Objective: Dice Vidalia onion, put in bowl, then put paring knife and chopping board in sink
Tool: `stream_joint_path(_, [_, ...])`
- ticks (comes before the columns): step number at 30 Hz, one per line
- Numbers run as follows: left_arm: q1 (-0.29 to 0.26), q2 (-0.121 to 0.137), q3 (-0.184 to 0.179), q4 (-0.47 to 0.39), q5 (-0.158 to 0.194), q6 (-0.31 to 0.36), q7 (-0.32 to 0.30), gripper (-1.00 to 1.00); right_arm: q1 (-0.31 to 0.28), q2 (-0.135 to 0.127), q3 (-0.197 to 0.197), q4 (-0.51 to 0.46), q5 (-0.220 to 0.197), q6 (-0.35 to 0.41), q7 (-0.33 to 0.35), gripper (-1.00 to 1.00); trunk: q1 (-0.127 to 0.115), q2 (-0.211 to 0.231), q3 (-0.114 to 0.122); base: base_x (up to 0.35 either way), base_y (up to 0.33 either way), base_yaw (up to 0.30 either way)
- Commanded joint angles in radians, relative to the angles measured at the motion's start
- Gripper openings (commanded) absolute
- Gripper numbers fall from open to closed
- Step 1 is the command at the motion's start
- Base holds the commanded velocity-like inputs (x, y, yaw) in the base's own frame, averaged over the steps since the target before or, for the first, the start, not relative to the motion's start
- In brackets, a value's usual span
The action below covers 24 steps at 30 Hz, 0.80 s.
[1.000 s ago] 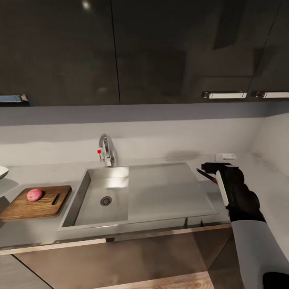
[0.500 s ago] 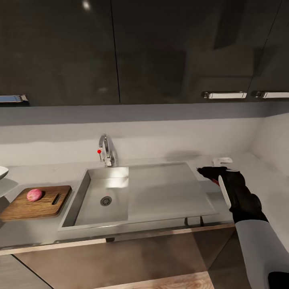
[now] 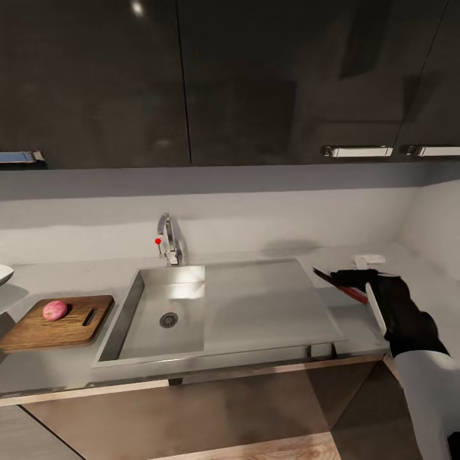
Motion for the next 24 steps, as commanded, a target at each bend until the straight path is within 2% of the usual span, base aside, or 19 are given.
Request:
stream_joint_path(1, [-0.002, 0.000, -0.009, 0.004, 0.009, -0.007, 0.000, 1.00, -0.001, -0.008, -0.018, 0.005, 0.010, 0.004, 0.012, 1.00, 0.001, -0.002, -0.002, 0.000, 0.000, 0.000])
stream_joint_path(6, [-0.002, -0.001, -0.009, 0.004, 0.009, -0.007, 0.000, 1.00, -0.001, -0.017, -0.076, 0.030, 0.011, -0.012, 0.016, 1.00, 0.001, -0.002, -0.002, 0.000, 0.000, 0.000])
stream_joint_path(8, [-0.002, -0.001, -0.009, 0.004, 0.009, -0.007, 0.000, 1.00, -0.001, -0.018, -0.083, 0.033, 0.011, -0.019, 0.016, 1.00, 0.001, -0.002, -0.002, 0.000, 0.000, 0.000])
stream_joint_path(19, [-0.002, -0.002, -0.009, 0.004, 0.009, 0.015, 0.000, 1.00, 0.000, -0.037, -0.093, 0.040, 0.012, -0.026, 0.016, 1.00, 0.001, -0.002, -0.007, 0.000, 0.000, 0.000])
stream_joint_path(24, [-0.002, -0.002, -0.009, 0.004, 0.009, 0.023, 0.000, 1.00, 0.000, -0.038, -0.092, 0.045, 0.011, -0.027, 0.016, 1.00, 0.001, -0.002, -0.012, 0.000, -0.113, 0.000])
